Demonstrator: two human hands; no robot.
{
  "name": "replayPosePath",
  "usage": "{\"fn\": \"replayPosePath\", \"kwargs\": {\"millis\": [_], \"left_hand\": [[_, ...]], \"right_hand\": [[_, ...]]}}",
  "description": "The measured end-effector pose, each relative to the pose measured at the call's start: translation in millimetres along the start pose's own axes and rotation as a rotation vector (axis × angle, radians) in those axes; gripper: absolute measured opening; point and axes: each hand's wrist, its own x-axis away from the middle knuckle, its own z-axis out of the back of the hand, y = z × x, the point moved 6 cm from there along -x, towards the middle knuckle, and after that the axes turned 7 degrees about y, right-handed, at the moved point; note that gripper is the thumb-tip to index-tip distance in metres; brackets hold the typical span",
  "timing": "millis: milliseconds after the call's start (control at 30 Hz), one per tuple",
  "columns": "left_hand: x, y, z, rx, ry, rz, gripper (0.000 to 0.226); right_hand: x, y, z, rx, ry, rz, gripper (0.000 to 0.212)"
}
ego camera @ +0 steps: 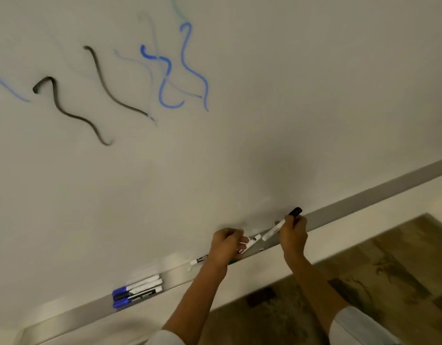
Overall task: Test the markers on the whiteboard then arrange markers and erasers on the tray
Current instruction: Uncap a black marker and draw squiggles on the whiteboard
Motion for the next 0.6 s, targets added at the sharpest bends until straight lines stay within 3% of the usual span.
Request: {"fn": "replayPosePath", "kwargs": {"millis": [100,267,433,600], "left_hand": [[18.8,38.6,-8.5,-0.049,0.057,-0.337,0.016],[80.8,106.5,-12.8,0.070,-0.092,-0.686,0.026],[127.9,164.0,31.9,0.231,-0.088,-0.872,0.033],[148.0,187.7,72.8,0.344,-0.038,-0.960,0.035]], "right_hand": [[49.7,-41.9,3.6,-0.247,-0.161,0.109,0.015],[126.9,-120.1,-9.8,-0.194,-0.399,0.409,0.023],[184.4,-190.9,-19.1,-0.185,-0.420,0.716,0.044],[221.4,-222.0,-42.8,-0.157,-0.439,0.835,0.035]]}}
